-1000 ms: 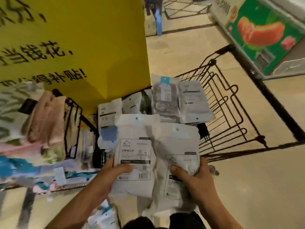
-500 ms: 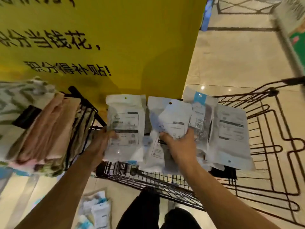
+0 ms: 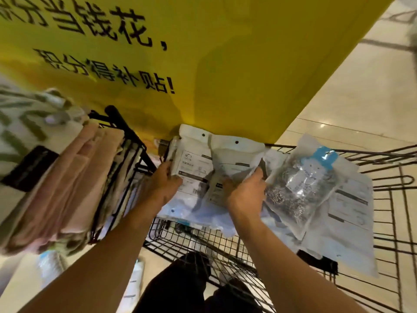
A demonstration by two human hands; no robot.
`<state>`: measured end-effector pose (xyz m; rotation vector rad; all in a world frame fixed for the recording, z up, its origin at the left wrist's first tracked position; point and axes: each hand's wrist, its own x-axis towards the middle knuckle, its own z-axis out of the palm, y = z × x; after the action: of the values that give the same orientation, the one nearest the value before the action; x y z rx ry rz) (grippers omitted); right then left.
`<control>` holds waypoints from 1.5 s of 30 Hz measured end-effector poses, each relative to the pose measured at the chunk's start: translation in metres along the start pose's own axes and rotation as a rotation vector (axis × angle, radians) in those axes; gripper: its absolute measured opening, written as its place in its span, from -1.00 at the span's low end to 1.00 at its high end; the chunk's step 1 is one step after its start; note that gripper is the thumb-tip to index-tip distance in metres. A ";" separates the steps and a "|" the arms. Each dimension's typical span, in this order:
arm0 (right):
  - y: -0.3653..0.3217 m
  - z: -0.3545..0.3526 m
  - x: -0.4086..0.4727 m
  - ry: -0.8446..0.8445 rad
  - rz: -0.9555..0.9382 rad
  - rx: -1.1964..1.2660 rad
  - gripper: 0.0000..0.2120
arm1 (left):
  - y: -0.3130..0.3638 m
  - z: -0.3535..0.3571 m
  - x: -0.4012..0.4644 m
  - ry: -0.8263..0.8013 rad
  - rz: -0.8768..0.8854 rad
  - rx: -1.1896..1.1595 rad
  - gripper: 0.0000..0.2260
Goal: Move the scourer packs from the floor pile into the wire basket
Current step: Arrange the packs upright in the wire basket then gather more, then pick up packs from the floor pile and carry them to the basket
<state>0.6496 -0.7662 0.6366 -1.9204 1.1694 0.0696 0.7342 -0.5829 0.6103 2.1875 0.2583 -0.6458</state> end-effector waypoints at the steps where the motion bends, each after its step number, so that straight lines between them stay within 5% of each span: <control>1: 0.001 0.000 -0.002 0.017 -0.029 -0.055 -0.33 | -0.002 0.000 -0.003 0.016 0.033 0.004 -0.53; 4: 0.007 -0.004 -0.010 0.008 -0.095 -0.089 -0.18 | -0.008 0.001 -0.012 -0.004 0.072 -0.006 -0.50; 10: 0.022 -0.020 -0.018 -0.059 -0.199 -0.084 -0.21 | -0.012 0.002 -0.022 -0.011 0.129 0.000 -0.41; 20: 0.073 -0.075 -0.045 -0.393 -0.325 -0.109 -0.73 | -0.043 -0.021 -0.103 -0.050 0.146 0.040 -0.47; 26: 0.109 -0.083 -0.082 -0.649 -0.362 -0.184 -0.93 | -0.100 -0.013 -0.216 0.075 -0.038 -0.115 -0.64; 32: 0.151 -0.065 -0.132 -0.826 -0.456 -0.300 -0.96 | -0.189 0.011 -0.337 0.191 -0.280 -0.263 -0.84; 36: 0.184 -0.054 -0.163 -0.936 -0.359 -0.431 -0.95 | -0.241 0.020 -0.416 0.229 -0.458 -0.313 -0.85; 45: 0.219 0.021 -0.255 -0.936 -0.332 -0.619 -0.95 | -0.355 -0.010 -0.519 0.379 -0.571 -0.574 -0.82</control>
<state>0.3512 -0.6154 0.5976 -2.1520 0.1854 1.1240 0.1596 -0.3306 0.6561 1.6487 1.1470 -0.3760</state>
